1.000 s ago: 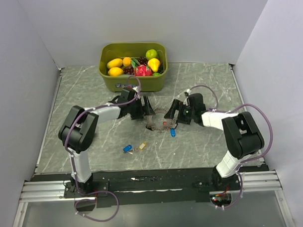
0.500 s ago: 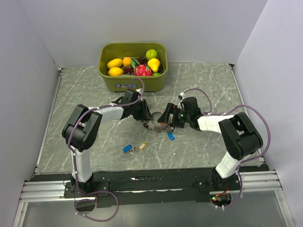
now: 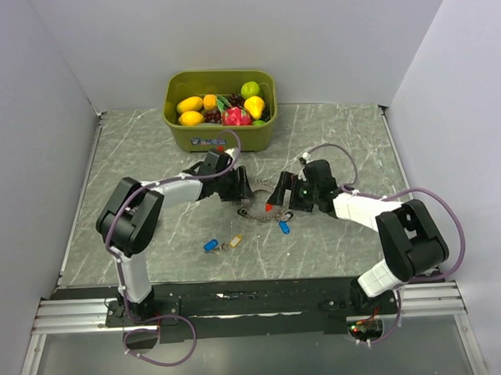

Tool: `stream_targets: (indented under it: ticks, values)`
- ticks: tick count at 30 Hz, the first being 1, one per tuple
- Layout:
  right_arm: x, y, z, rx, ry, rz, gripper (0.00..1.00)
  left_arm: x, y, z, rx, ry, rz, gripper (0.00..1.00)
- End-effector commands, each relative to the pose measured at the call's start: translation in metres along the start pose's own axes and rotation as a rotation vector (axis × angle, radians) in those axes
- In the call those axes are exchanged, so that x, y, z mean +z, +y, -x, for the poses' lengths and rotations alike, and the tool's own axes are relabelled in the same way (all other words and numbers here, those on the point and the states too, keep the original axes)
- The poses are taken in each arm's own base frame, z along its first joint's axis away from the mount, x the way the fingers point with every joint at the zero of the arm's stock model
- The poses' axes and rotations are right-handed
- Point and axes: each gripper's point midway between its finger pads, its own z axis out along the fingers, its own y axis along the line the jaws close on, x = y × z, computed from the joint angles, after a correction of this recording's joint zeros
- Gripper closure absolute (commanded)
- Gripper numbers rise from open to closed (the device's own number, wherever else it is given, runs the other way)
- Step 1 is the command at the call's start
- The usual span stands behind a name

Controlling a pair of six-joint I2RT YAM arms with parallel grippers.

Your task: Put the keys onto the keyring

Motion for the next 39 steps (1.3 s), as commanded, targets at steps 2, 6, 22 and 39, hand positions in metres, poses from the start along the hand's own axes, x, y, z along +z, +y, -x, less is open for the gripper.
stream_targets:
  ticks: [2,6,22,39]
  values:
    - [-0.010,0.005,0.025,-0.065,-0.077,-0.025,0.00,-0.033,-0.011,0.033,0.042,-0.147,0.052,0.21]
    - [-0.006,0.007,0.039,-0.122,-0.090,-0.038,0.00,-0.053,-0.006,0.048,0.037,-0.222,0.123,0.13]
    - [0.031,-0.025,0.047,-0.127,-0.014,-0.195,0.02,-0.022,0.001,0.001,-0.045,-0.075,0.037,0.23]
    - [0.030,-0.007,-0.006,-0.034,0.089,-0.003,0.58,0.001,0.001,0.001,-0.057,-0.034,0.020,0.53]
